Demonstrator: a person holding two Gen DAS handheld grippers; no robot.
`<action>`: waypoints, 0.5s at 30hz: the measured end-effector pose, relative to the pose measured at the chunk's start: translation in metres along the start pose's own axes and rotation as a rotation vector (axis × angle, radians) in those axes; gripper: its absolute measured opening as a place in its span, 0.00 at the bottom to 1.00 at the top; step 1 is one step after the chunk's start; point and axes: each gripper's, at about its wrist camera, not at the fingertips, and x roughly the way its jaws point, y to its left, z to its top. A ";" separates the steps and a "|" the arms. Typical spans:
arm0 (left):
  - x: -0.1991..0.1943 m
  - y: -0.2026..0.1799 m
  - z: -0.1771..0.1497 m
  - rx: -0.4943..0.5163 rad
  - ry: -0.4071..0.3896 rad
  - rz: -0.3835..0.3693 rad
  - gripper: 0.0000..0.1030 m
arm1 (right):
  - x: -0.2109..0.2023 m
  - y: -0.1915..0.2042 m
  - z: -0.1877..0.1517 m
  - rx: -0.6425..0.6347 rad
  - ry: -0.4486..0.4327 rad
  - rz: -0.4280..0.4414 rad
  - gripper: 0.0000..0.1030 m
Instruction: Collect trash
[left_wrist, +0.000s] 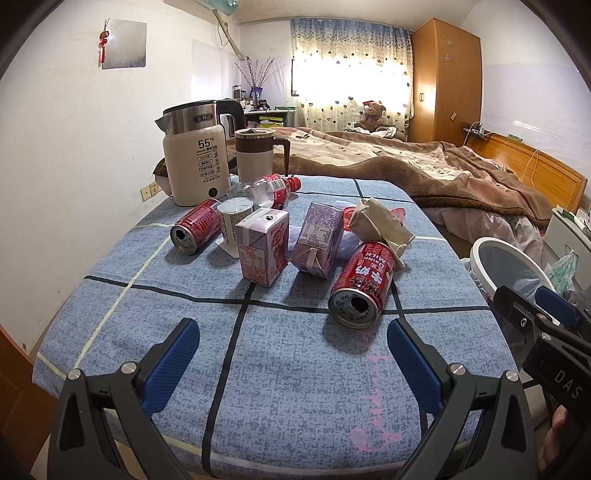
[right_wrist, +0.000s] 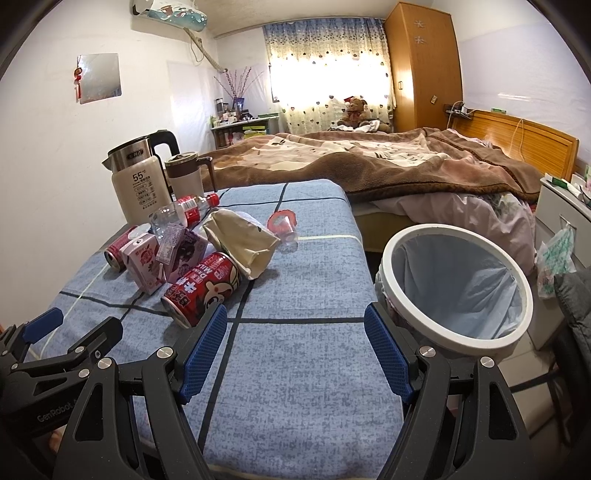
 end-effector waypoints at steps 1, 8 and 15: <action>0.000 0.000 0.000 0.001 0.001 -0.001 1.00 | 0.000 0.000 0.000 0.000 0.000 0.001 0.75; 0.000 0.000 0.000 0.000 0.001 -0.002 1.00 | 0.000 0.000 0.000 0.000 0.000 -0.001 0.75; 0.000 0.001 0.001 0.001 0.002 -0.005 1.00 | 0.000 0.000 0.000 -0.001 0.002 -0.001 0.75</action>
